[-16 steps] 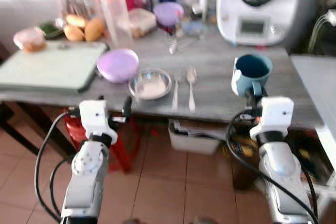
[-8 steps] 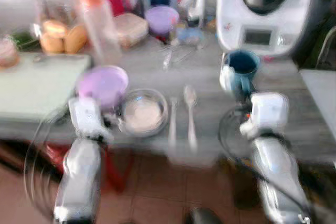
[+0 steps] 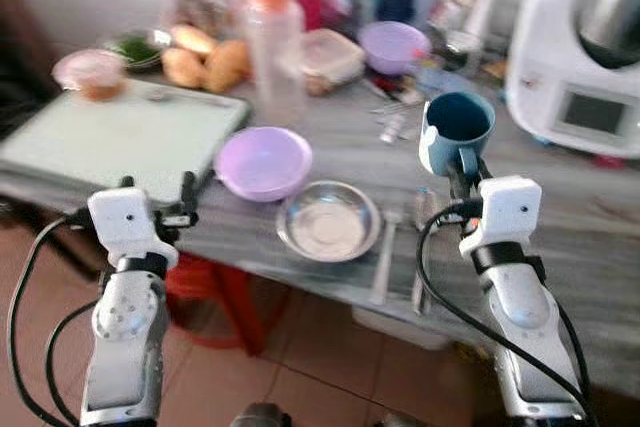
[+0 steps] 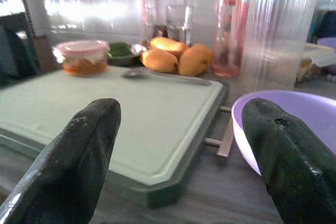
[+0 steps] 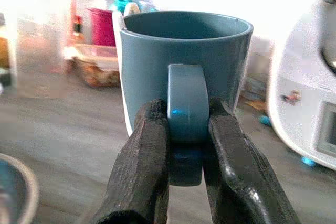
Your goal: Setting the table
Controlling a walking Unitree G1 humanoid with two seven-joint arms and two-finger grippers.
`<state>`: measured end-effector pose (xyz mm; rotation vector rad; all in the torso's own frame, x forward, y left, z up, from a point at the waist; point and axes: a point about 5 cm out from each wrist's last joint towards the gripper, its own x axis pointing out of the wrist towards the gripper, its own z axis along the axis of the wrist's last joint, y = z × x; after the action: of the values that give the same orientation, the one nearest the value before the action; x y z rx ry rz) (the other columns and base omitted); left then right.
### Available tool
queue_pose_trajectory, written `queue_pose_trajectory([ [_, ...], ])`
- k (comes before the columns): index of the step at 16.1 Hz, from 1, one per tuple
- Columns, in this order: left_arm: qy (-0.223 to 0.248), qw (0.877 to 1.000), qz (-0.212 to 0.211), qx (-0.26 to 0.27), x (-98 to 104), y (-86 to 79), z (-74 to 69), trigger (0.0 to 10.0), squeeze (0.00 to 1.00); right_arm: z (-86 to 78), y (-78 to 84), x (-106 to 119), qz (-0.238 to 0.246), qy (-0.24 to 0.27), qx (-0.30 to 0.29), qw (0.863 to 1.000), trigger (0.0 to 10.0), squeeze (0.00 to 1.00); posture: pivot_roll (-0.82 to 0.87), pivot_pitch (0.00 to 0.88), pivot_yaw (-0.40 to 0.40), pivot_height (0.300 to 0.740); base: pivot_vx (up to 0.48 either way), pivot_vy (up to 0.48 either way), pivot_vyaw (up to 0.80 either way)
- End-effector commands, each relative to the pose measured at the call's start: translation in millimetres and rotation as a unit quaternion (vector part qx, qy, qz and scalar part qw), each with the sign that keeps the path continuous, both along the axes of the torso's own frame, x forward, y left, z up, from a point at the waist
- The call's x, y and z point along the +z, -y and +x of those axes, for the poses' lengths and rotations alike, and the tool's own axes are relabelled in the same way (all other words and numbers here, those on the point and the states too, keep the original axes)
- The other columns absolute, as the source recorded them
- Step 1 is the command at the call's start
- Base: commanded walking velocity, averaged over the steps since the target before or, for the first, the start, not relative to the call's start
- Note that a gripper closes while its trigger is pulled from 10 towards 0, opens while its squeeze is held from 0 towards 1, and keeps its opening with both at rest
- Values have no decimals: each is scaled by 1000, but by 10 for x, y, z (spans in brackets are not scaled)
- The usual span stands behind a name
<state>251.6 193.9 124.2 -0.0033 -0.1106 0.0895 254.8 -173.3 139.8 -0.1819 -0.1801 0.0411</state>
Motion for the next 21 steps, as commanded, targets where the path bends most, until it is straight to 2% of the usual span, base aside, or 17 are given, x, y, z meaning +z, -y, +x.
queue_pose_trajectory([
  [1, 3, 1000, 3, 2, 30, -13, 5, 10000, 0, 18, 0, 63, 4, 15, 5, 1000, 10000, 0, 9, 0, 37, 740, 0, 0, 794],
  [2, -23, 1000, 6, -7, -69, -14, -41, 10000, 0, 87, -20, 87, 11, 18, 15, 1000, 10000, 0, 19, 0, 37, 740, 0, 0, 719],
  [4, -35, 999, 10, -16, -124, -8, -86, 10000, 0, 149, -23, 91, 17, 14, 23, 999, 10000, 0, 28, 0, 41, 740, 0, 0, 222],
  [6, -59, 998, 11, -37, -221, 23, -162, 10000, 0, 332, 30, 120, 14, 9, 28, 999, 10000, 0, 38, 0, 43, 740, 0, 0, 0],
  [10, -65, 997, 15, -40, -201, 2, -201, 10000, 0, 502, 34, 36, 25, -17, 54, 998, 10000, 0, 60, 10, 54, 740, 0, 0, 0],
  [11, -65, 997, 16, -41, -187, -7, -214, 10000, 0, 519, 18, 14, 40, -21, 65, 997, 10000, 0, 69, 19, 57, 740, 0, 0, 0],
  [14, -66, 997, 25, -40, -139, -50, -258, 10000, 0, 577, -49, -108, 36, -46, 102, 993, 10000, 0, 94, 48, 58, 740, 0, 0, 0],
  [21, -77, 996, 33, -40, -117, -89, -311, 10000, 0, 582, -22, -342, 40, -81, 113, 989, 10000, 0, 112, 60, 62, 740, 0, 0, 0],
])
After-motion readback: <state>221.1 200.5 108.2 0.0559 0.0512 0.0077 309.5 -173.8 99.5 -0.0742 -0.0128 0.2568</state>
